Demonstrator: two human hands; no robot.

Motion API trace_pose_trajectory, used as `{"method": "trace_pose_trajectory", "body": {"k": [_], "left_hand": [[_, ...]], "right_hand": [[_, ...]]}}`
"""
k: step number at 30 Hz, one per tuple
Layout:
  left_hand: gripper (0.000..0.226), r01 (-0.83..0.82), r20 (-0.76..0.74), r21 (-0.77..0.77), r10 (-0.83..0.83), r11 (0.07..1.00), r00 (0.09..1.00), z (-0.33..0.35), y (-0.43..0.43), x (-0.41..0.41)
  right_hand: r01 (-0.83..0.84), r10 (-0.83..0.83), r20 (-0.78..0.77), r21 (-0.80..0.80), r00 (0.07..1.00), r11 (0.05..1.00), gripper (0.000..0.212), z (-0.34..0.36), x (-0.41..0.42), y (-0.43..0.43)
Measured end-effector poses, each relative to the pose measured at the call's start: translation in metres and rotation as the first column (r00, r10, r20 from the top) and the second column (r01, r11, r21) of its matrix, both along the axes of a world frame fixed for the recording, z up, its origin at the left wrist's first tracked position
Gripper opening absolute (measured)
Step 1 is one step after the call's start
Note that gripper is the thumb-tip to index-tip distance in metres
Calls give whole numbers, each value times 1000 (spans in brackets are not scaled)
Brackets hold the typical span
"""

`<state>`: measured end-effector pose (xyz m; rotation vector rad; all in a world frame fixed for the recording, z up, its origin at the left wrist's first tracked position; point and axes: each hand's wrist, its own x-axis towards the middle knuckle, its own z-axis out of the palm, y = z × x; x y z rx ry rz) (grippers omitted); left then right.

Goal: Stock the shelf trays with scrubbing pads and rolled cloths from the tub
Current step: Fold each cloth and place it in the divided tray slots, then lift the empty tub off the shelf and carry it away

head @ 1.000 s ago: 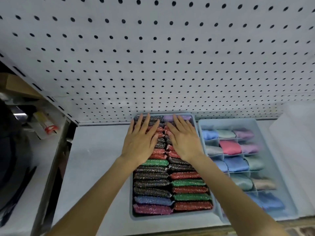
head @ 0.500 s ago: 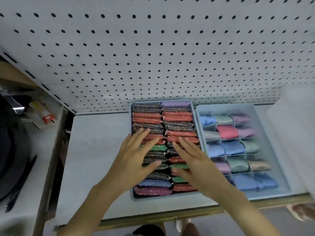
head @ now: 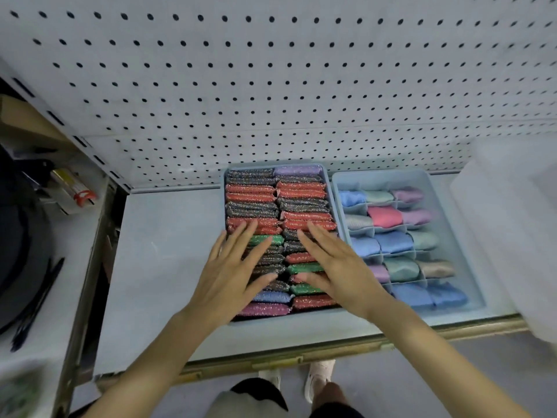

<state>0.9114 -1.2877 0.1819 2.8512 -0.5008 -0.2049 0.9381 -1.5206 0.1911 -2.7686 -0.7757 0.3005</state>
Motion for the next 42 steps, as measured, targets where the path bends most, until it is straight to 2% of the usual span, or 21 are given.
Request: {"method": "trace_pose_trajectory", "body": {"k": [2,4,7,10,12,16,19,21,23,26,28,30,32,34,35,37,39,40,42], "left_hand": [[71,-48,-5,-2,48,999,999,4,-3,8],[74,-24,-43,73,28,997,999,3,-6,11],[74,10,-73,146,1,989,997,-3,-6,9],[72,19,-80,174,-5,985,997,-1,-7,8],[73,-21,-64,158,32,987,997,4,-10,10],[74,-182,-46,-80,179,980,983,24,-36,13],[69,-181,-39,-267,177,946,983,44,-79,11],[60,-162,-59,-379,151,911,987,54,-116,7],[55,-181,-141,-509,125,842,982,66,-159,3],[47,-367,-368,-712,128,598,921,70,-231,3],[38,-415,-398,-774,143,478,906,67,-283,4],[37,-412,-384,-799,155,437,910,67,-337,4],[53,-441,-407,-778,175,447,896,66,-389,6],[70,-499,-462,-733,201,461,864,63,-435,8],[75,-537,-489,-721,229,438,842,61,-456,9],[79,-653,-571,-680,317,335,757,57,-489,10],[80,-766,-671,-614,386,189,633,52,-514,7],[82,-804,-713,-580,397,131,579,47,-516,3],[79,-831,-757,-548,369,89,539,38,-526,-8]], "right_hand": [[1,-1,2,-26,1000,1000,88,7,8,2],[-41,34,-61,-127,998,991,96,8,15,7],[-82,77,-33,-198,997,977,97,2,15,12],[-100,102,4,-161,995,982,97,-1,9,6],[-66,64,-29,-74,998,995,96,0,6,3],[145,-122,-112,229,986,963,89,7,0,-23],[275,-199,-222,403,955,873,77,22,-9,-61],[340,-235,-269,465,934,818,69,35,-12,-89],[397,-303,-262,505,916,766,58,48,-11,-122],[411,-389,-183,632,903,657,38,63,-10,-177],[439,-442,-187,688,877,578,31,73,-8,-217],[482,-491,-208,692,846,538,30,78,-4,-262],[486,-505,-186,666,843,566,28,79,2,-311],[476,-513,-120,592,850,650,28,79,8,-365],[469,-522,-58,530,851,706,30,77,11,-393],[475,-549,112,380,828,794,35,74,18,-451],[541,-591,212,251,778,803,43,69,22,-509],[593,-625,205,200,753,780,50,64,21,-530],[674,-684,94,116,723,729,64,53,19,-568]]}}
